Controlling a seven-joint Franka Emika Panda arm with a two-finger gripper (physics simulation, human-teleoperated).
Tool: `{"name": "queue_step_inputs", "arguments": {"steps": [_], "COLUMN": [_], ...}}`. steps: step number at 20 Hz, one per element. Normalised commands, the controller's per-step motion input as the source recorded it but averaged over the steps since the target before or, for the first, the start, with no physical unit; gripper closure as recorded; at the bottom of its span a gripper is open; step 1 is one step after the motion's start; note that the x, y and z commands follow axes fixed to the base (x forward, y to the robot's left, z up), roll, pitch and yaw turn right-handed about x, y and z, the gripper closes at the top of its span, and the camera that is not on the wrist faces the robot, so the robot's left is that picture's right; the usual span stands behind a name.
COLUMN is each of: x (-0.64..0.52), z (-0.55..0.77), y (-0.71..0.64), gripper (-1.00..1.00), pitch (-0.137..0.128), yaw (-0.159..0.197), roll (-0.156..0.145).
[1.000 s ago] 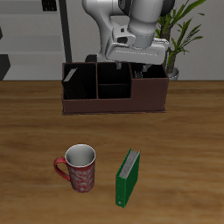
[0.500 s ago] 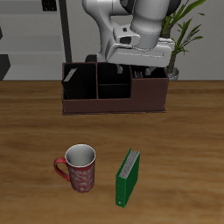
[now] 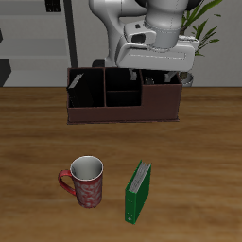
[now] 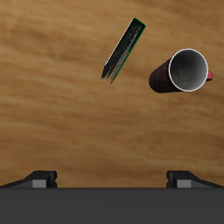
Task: Place the black book into the back desk caddy's left compartment and place the yellow book into the back desk caddy's right compartment and place the green book into the back desk caddy's right compartment
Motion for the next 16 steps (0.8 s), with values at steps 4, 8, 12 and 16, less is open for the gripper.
{"name": "queue_step_inputs", "arguments": {"steps": [4,8,12,16], "x": [0.46,0.69,0.6,0.5], "z": [0.07,-0.03,-0.08,-0.17], "y": [0.06,-0.18,-0.16,-0.17], "gripper": [-1.0,-1.0,-1.0,-1.0], "pitch": [-0.03,-0.012,-0.027,0.01], "yaw": [0.024,-0.06,-0.079,-0.028], "roll": [0.056,0.012,0.045,0.019]}}
